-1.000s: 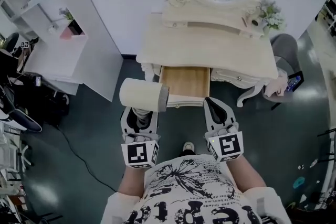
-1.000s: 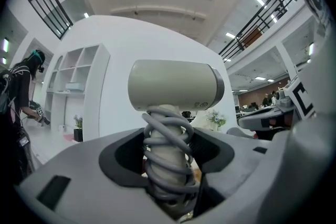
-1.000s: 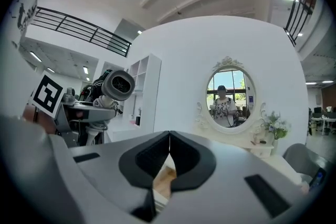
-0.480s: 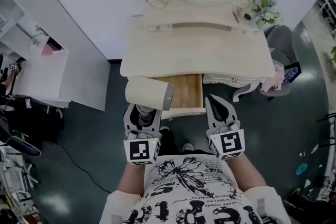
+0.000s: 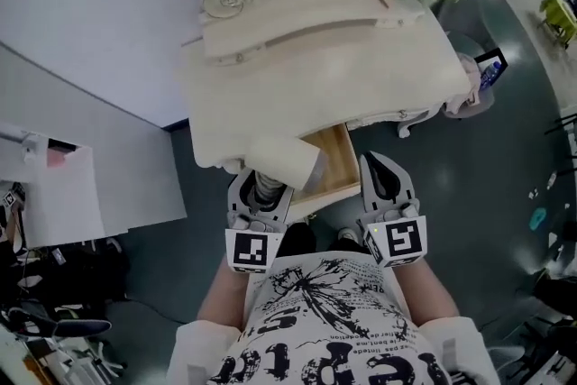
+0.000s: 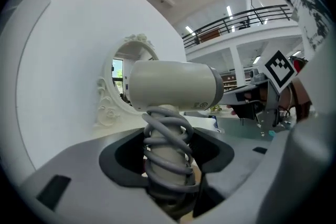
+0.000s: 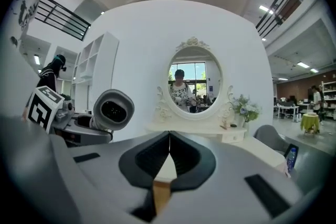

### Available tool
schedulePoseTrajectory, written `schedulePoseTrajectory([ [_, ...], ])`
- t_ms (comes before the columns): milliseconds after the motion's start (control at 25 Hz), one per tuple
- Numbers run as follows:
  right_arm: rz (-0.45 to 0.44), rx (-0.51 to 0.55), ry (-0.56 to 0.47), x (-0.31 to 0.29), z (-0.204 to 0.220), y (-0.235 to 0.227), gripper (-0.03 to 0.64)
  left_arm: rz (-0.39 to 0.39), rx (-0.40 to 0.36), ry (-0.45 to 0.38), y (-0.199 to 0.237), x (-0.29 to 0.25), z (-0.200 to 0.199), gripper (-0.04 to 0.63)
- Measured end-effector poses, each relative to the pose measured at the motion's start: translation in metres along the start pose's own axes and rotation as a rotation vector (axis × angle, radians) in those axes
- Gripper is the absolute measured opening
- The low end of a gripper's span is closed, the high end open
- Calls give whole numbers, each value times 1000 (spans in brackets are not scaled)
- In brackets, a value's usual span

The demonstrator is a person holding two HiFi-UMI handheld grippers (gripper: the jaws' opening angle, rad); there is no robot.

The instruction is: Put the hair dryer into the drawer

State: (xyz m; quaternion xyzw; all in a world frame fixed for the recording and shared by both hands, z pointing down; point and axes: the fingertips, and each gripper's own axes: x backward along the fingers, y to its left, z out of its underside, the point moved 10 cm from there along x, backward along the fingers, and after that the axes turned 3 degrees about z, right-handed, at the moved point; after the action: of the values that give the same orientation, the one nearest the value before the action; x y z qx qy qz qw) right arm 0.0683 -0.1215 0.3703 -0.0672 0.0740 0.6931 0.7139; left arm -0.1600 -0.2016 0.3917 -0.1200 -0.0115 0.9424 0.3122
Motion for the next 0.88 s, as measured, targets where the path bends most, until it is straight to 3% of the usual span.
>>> schedulePoseTrajectory([
  [360,88,-81,2,-5,23,2,17,272,-101,196,10,-48,57,256],
  [880,78,-129,103,-26,78,-30,17,659,-255,486,-32,-129,157,256],
])
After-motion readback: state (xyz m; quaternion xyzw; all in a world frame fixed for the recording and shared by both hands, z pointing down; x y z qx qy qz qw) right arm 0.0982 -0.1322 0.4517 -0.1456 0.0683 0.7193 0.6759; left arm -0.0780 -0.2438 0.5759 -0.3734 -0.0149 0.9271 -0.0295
